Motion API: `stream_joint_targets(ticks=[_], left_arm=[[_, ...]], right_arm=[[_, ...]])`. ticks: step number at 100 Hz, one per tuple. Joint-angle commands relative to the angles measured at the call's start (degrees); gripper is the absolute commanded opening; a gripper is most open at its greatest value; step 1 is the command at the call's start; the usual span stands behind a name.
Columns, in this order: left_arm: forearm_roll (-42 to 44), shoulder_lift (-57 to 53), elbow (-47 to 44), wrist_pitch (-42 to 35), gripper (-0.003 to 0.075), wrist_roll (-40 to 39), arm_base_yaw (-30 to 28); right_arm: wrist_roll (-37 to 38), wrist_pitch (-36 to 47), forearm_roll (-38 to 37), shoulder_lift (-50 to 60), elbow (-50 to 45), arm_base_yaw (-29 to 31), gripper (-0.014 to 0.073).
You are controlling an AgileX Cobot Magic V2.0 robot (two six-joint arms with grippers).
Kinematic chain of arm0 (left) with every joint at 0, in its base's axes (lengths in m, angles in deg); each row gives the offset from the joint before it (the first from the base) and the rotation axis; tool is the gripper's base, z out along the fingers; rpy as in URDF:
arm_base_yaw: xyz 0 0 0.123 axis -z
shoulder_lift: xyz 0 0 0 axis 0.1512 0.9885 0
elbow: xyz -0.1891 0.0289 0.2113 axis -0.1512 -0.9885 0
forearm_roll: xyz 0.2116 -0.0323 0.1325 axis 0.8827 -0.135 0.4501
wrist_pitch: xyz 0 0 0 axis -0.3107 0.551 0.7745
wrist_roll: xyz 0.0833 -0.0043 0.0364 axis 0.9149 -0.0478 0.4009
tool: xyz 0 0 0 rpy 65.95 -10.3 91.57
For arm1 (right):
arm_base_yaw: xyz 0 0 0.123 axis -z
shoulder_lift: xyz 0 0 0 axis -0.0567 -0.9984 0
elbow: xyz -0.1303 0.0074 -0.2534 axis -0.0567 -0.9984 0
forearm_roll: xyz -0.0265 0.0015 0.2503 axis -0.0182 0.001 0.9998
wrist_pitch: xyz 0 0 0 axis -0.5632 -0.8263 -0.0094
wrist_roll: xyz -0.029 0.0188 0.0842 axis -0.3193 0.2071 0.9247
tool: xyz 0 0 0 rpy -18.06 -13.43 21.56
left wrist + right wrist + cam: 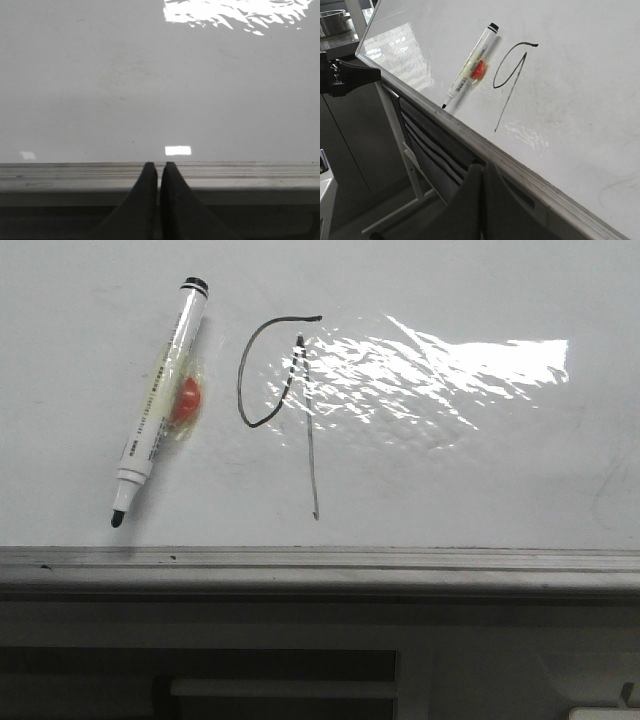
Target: Write number 9 on whiteboard
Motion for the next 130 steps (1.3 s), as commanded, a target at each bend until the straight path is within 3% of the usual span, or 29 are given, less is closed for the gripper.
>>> stream_joint_targets(ticks=[1,44,60,67,84,93,106,119,130], left_arm=[[0.2,-1.6,-1.2,-2.5,-0.002,-0.5,-0.1],[0.2,-1.6,-1.2,-2.5,-0.002,-0.5,-0.1],[0.2,-1.6,-1.2,-2.5,-0.002,-0.5,-0.1],[0.2,-1.6,-1.2,-2.5,-0.002,-0.5,-0.1],[0.2,-1.6,-1.2,-2.5,-0.002,-0.5,-0.1],[0.2,-1.6,-1.2,-2.5,-0.002,-0.5,-0.1],[0.2,-1.6,-1.2,-2.5,-0.002,-0.5,-0.1],[0.2,-1.6,-1.2,-2.5,-0.002,-0.5,-0.1],[0.1,-1.6,-1.2,-2.5,-0.002,-0.5,-0.1]], right_arm=[[-0.2,4.2,-0.5,-0.5,1.6,0.0,-0.0062],[-0.2,4.2,-0.5,-0.5,1.6,0.0,-0.0062],[-0.2,8.6,-6.8,-0.5,1.4,2.5,-0.0062],[-0.2,14.7,-9.5,-0.5,0.6,6.0,-0.0062],[0.2,39.1,-11.5,-0.5,-4.5,20.3,-0.0062],[3.0,46.1,-11.8,-0.5,-7.3,27.5,-0.0062],[6.3,43.4,-12.8,-0.3,-9.2,35.8,-0.0062],[14.3,39.6,-17.2,-0.2,-12.5,42.8,-0.0062],[18.4,28.3,-20.0,1.3,-12.4,46.5,-0.0062]])
